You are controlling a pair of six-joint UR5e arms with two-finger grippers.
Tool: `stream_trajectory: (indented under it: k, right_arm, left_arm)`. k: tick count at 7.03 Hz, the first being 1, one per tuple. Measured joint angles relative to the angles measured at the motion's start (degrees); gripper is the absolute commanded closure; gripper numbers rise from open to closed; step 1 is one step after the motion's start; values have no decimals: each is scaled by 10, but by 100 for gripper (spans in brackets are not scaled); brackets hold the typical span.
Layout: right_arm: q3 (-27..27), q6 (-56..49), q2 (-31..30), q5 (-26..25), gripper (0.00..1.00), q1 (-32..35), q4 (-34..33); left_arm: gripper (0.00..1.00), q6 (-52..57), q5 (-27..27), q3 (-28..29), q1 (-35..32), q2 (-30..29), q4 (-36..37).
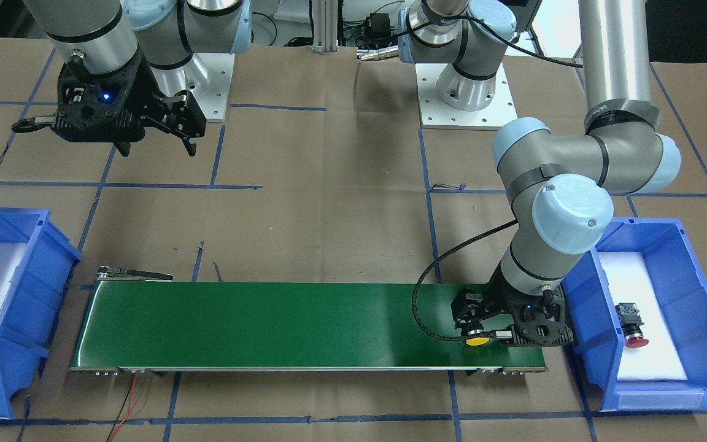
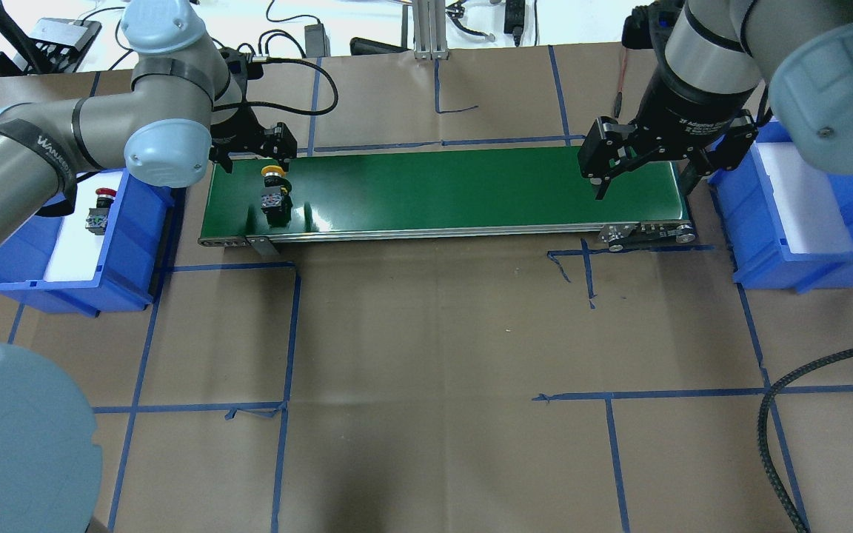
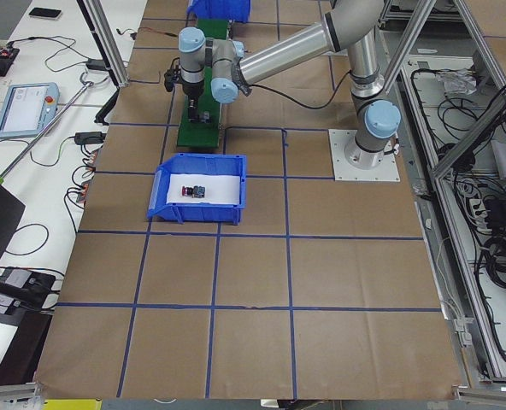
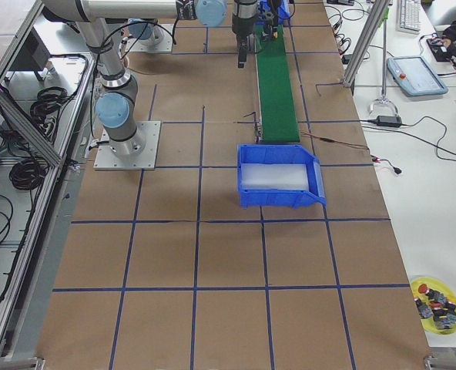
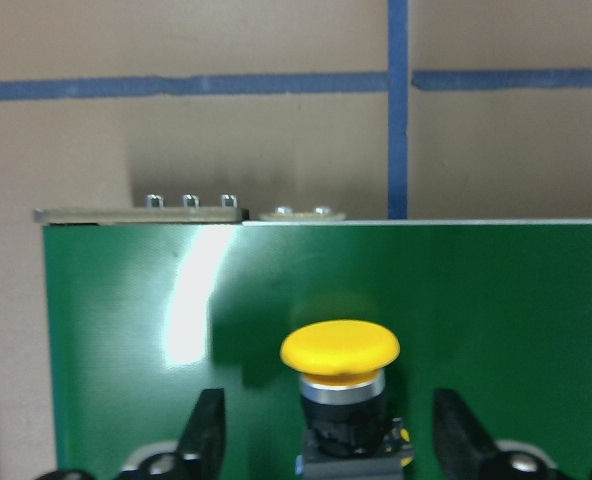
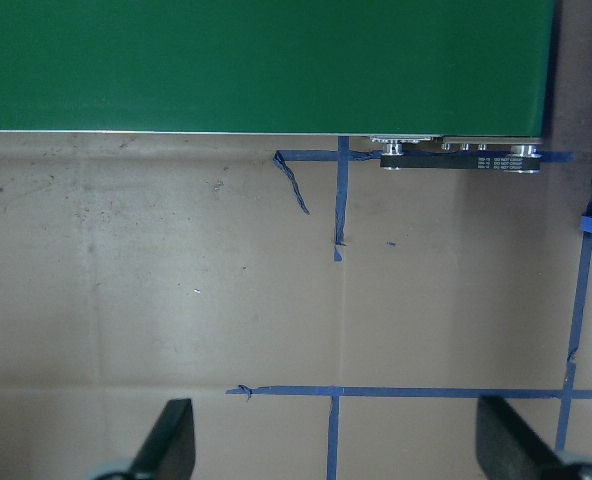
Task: Transport two buttons from left to right
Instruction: 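Release the yellow button on the belt with the left gripper, then return the left gripper to the bin and grasp the red-capped button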
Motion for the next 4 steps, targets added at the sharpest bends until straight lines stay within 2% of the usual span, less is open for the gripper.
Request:
stream_trajectory:
  k: [3, 4]
  right_arm:
    - [0, 0, 0, 0, 0, 0, 0]
    - [0, 0, 0, 0, 0, 0, 0]
  left_arm:
    - [0, 1, -3, 67, 5, 46, -128]
    - [0, 5, -4, 80, 11, 49, -146]
